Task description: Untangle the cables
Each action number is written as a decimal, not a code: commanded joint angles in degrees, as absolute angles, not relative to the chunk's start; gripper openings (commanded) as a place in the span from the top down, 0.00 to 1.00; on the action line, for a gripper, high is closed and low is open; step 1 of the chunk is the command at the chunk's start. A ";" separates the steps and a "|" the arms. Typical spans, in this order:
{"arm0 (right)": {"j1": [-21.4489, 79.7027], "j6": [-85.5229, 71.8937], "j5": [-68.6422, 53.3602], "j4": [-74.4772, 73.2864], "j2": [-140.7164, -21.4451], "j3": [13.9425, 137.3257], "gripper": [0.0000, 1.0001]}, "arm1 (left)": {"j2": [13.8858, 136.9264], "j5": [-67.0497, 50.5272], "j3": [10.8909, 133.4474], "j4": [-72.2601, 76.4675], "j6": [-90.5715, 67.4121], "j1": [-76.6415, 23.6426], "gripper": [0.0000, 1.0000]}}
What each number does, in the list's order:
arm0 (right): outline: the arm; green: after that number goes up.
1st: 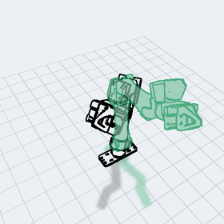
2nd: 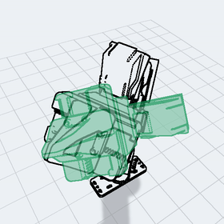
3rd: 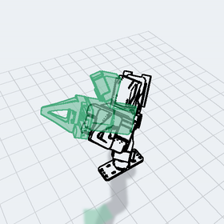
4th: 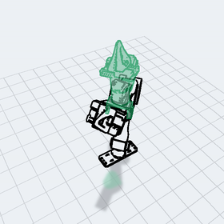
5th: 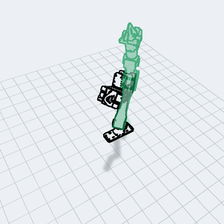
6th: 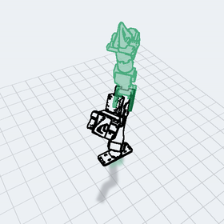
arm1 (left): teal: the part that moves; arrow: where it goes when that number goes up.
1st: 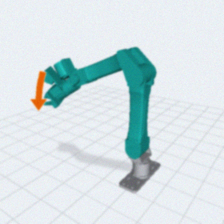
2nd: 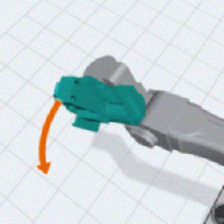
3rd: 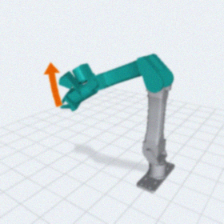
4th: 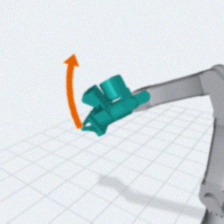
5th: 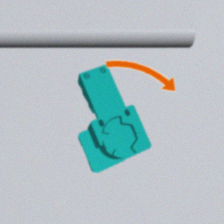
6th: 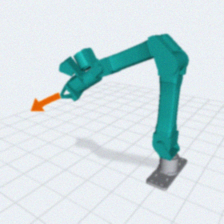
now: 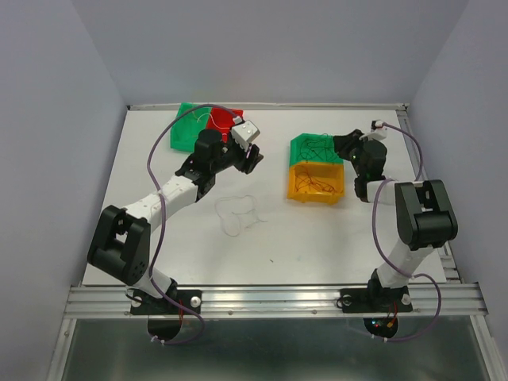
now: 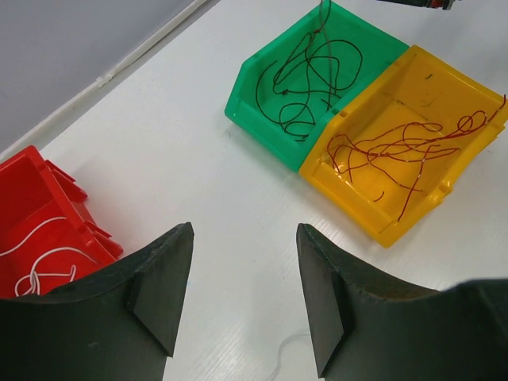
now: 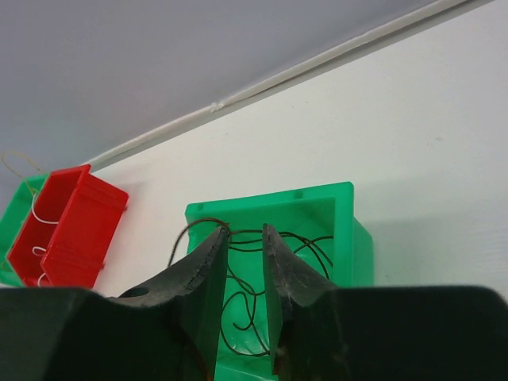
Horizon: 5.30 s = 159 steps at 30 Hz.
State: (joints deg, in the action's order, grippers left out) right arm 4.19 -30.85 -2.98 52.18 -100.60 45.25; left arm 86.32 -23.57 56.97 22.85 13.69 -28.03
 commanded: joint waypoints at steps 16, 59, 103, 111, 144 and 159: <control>7.38 -27.69 -10.01 43.95 -97.47 50.09 0.53 | 88.06 -24.34 61.17 23.12 14.50 -28.12 0.34; 26.54 -9.49 21.62 14.15 -123.84 91.14 0.39 | 87.01 -23.38 61.08 22.59 15.12 -28.12 0.34; 22.60 -39.53 38.59 16.17 -109.16 68.38 0.99 | 85.34 -24.43 60.29 22.24 15.21 -28.12 0.34; 19.16 -56.50 39.47 3.71 -113.28 73.46 0.99 | 85.60 -24.52 60.47 22.15 15.12 -28.12 0.34; 16.00 -58.72 36.22 1.76 -103.19 69.35 0.31 | 85.25 -24.35 60.38 22.15 15.56 -28.12 0.34; 16.00 -41.53 26.38 2.02 -94.05 65.75 0.15 | 88.50 -27.59 67.05 9.69 20.21 -28.56 0.24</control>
